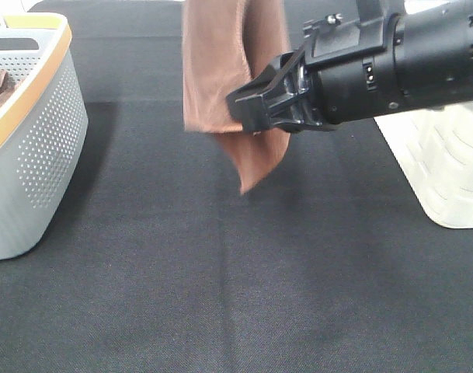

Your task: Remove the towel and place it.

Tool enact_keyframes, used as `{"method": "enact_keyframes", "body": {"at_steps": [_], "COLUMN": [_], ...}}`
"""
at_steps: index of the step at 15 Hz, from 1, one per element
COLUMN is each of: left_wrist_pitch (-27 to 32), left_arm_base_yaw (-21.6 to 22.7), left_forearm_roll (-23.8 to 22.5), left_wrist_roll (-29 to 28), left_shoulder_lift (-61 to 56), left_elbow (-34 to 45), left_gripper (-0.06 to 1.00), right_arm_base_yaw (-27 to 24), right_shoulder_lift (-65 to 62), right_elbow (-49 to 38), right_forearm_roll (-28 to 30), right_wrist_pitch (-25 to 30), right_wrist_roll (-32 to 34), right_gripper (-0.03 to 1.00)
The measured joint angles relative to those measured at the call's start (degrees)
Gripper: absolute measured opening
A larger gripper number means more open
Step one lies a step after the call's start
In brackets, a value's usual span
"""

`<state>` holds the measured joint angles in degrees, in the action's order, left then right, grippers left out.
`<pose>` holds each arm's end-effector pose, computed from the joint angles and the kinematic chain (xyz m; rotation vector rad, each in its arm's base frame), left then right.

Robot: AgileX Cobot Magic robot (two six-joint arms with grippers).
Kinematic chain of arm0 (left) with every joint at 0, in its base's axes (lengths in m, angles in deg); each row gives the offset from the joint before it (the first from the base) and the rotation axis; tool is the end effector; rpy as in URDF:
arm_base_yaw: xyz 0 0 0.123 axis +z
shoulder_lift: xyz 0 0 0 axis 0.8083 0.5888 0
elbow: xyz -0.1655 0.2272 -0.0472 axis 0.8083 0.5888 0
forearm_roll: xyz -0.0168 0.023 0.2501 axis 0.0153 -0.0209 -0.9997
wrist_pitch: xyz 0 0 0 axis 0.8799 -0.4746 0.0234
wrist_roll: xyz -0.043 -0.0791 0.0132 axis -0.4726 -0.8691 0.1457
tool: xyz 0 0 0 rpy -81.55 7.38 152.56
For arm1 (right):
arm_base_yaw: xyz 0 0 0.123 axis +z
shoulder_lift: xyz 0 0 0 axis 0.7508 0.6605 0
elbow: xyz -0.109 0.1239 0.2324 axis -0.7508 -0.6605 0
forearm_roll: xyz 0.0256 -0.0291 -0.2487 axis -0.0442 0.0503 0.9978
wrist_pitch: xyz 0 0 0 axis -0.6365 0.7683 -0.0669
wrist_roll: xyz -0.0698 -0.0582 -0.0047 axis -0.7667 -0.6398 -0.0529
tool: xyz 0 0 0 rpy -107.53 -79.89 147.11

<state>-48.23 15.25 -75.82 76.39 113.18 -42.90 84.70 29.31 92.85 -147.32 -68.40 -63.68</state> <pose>0.3040 -0.2305 0.4919 0.5490 1.7125 -0.3610 0.2145 0.1871 0.2833 -0.8379 2.0197 0.6581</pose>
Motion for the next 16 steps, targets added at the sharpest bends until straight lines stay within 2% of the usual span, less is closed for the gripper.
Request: {"method": "enact_keyframes", "body": {"at_steps": [1, 2, 3, 5, 7, 9, 11, 14, 16], "left_wrist_pitch": [4.24, 9.91, 13.24, 19.31, 23.26, 24.35, 21.03, 6.53, -1.78], "left_arm_base_yaw": [0.69, 2.06, 2.75, 3.04, 3.04, 3.55, 5.21, 10.49, 13.87], "left_forearm_roll": [-1.03, -1.55, -1.66, -2.12, -2.12, -3.21, -5.84, -8.08, -8.54], "left_wrist_roll": [0.0, 0.0, -0.06, -0.17, -0.17, -0.17, -0.11, -0.11, -0.86], "left_shoulder_lift": [0.0, 0.06, 0.06, 0.34, 1.09, 3.32, 6.65, 11.75, 14.73], "left_elbow": [0.0, 0.0, 0.0, 0.0, 0.0, 0.0, 0.0, 0.0, 0.0], "left_gripper": [0.0, 0.0, 0.0, 0.0, 0.0, 0.0, 0.0, 0.0, 0.0], "right_arm_base_yaw": [0.0, 0.0, 0.0, 0.0, 0.0, 0.0, 0.0, 0.0, -0.17], "right_shoulder_lift": [-0.06, -0.06, -0.06, -0.06, -0.06, 0.86, 4.18, 13.41, 19.6], "right_elbow": [2.18, 4.98, 10.31, 16.9, 21.26, 23.43, 24.87, 27.67, 29.62], "right_forearm_roll": [7.73, 18.28, 34.84, 54.26, 70.24, 82.33, 95.0, 119.58, 135.85], "right_wrist_pitch": [4.18, 8.94, 16.9, 23.38, 24.35, 21.03, 16.67, 12.72, 12.38], "right_wrist_roll": [7.39, 16.39, 31.34, 47.56, 57.87, 64.8, 71.33, 84.74, 96.89], "right_gripper": [0.0, 0.0, 0.0, 0.0, 0.0, 0.0, 0.0, 0.0, 0.0]}}
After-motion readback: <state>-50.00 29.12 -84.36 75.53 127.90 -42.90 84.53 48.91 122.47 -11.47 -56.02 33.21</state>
